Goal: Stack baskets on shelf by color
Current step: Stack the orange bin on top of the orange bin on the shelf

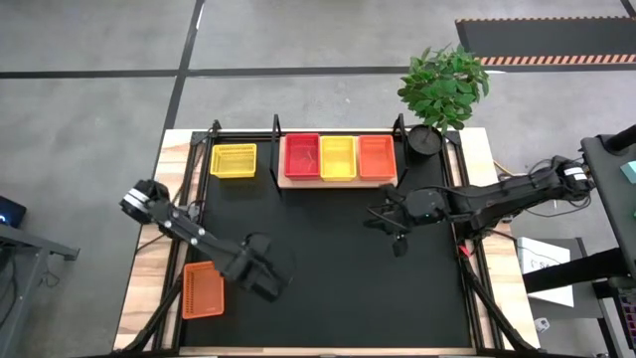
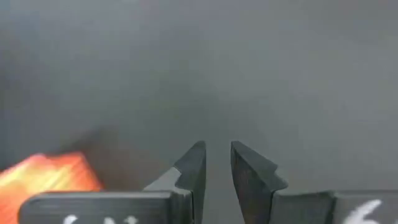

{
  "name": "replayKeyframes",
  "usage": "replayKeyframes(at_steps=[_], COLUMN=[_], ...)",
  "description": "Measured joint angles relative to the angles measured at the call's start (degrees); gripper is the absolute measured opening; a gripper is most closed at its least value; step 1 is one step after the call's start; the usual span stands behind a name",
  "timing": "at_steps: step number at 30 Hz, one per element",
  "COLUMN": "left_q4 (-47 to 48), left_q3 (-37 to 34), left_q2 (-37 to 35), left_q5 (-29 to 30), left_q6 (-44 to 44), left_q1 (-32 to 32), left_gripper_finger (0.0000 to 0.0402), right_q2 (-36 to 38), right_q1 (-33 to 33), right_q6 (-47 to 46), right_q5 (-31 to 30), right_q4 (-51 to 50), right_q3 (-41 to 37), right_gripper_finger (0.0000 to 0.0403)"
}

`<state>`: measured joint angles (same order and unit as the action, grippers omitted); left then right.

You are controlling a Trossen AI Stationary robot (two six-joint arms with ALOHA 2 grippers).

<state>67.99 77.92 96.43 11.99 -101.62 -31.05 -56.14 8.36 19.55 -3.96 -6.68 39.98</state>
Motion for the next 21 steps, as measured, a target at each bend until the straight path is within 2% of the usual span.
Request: replayKeyframes(at_steps=[3, 7, 14, 21], left_q4=[7.15, 9.47, 9.6, 9.38], left_q3=[3.26, 3.71, 1.01, -0.1], left_q2=[2.47, 2.37, 1.04, 0.93], left_q5=[-7.25, -12.38, -14.09, -14.46], left_q6=[-5.83, -11.19, -18.94, -22.63], left_q1=[-2.22, -5.14, -10.11, -12.42], left_gripper_finger=[0.0058, 0.0058, 0.0058, 0.0058], right_q2=[-0.24, -0.44, -0.44, -0.44], right_q1=[0.0, 0.0, 0.0, 0.0], right_q6=[-0.02, -1.48, -1.92, -1.57], right_q5=[0.04, 0.1, 0.1, 0.1], right_q4=[0.07, 0.17, 0.2, 1.64], right_q3=[-1.32, -2.35, -2.55, -2.57], right_gripper_finger=[0.0008, 0.0008, 0.0008, 0.0009])
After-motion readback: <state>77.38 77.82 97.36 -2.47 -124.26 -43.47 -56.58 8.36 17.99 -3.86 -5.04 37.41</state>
